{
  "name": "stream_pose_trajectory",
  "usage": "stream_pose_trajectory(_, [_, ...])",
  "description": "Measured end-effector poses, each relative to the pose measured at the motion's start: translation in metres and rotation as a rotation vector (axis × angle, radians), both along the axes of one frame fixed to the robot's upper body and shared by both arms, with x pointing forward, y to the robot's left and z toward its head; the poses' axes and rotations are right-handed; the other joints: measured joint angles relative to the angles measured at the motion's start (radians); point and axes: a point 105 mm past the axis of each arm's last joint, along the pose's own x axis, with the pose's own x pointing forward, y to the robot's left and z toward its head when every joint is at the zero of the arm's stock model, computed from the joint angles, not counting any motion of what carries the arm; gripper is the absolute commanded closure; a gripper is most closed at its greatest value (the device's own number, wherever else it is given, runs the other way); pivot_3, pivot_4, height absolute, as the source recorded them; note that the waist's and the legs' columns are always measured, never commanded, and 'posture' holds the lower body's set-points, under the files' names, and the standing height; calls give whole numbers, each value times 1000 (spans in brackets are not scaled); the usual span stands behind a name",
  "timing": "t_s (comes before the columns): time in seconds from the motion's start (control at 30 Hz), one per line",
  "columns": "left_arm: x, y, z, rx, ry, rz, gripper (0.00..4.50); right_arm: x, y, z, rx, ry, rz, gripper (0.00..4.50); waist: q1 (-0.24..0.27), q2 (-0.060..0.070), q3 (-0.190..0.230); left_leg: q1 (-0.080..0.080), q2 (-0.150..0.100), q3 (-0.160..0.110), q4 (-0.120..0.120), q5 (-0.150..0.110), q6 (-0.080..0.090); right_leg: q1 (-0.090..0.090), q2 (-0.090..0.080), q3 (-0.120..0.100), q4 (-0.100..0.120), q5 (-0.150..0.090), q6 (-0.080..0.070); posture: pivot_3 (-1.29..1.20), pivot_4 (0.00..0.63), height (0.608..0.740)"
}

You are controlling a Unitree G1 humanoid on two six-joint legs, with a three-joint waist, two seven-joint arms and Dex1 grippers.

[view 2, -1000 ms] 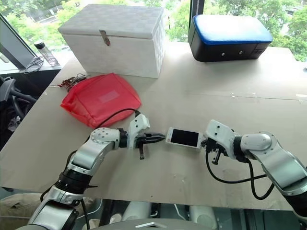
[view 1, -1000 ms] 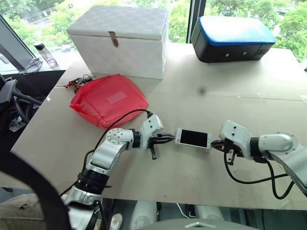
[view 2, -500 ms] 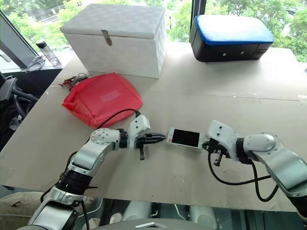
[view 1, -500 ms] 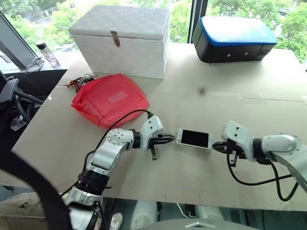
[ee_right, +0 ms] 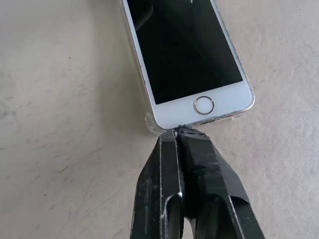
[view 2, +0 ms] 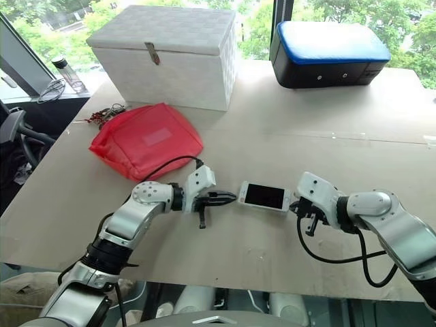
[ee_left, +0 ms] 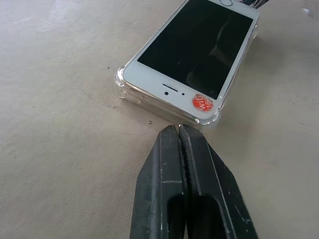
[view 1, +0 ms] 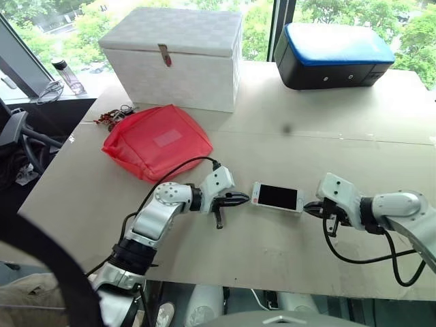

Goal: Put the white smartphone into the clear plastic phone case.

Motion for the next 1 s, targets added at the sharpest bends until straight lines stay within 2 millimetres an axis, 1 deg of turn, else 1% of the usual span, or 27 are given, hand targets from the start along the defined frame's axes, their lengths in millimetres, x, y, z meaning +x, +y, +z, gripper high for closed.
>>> stream_pose_trajectory(0.1, [0,-1,0,-2,-1,-5,4465,0,-1,-3,-5,14,1,4500,2,0,0,0,0,0,0,0,0,0,0,0,0,0,0,0,150,740])
stream_pose_trajectory(0.27, [1,-2,-1,-8,2,-14,4465,0,-5,-3,-21,14,-3,4500,11,0,0,0,0,0,0,0,0,0,0,0,0,0,0,0,150,740])
stream_pose_trajectory(0.47, [1,-2,-1,-12,-7,-27,4465,0,-5,-2,-23,9,1,4500,13,0,0,0,0,0,0,0,0,0,0,0,0,0,0,0,150,740])
stream_pose_trajectory(0.7, [1,1,-3,-9,-9,-20,4465,6,8,0,-53,-22,57,4500,8,0,0,1,0,0,0,0,0,0,1,0,1,0,0,0,150,740])
stream_pose_trajectory(0.8, [2,6,-3,-4,-11,-5,4465,11,20,0,-105,-42,112,4500,-8,0,-1,3,1,0,0,0,0,1,1,1,2,0,0,0,150,740])
stream_pose_trajectory(1.0, [4,7,-4,-7,-8,26,4465,16,25,-3,-179,-62,175,4500,-14,-1,-1,6,1,1,4,0,0,1,0,2,8,0,0,0,150,740])
